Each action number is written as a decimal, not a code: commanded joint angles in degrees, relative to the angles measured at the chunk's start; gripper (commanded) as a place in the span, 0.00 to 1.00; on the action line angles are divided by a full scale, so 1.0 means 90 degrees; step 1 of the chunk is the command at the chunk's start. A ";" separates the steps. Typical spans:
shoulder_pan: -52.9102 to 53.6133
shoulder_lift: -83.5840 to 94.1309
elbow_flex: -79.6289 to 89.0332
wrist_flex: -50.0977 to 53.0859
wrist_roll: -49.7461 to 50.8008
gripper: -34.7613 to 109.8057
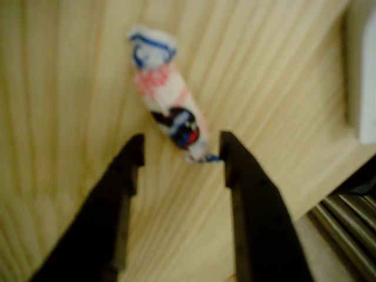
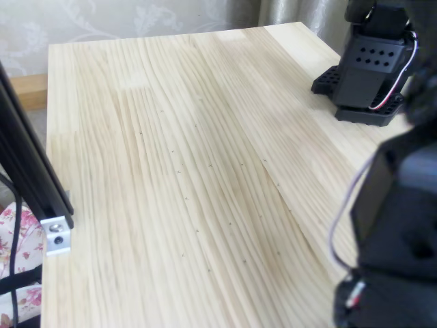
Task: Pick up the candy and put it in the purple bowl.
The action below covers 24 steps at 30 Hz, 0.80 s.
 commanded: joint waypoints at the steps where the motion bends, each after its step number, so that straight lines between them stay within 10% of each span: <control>1: -0.0156 0.0107 -0.0996 0.0215 -0.0088 0.36; 24: -0.0205 -0.0488 -0.1533 0.0352 0.0088 0.34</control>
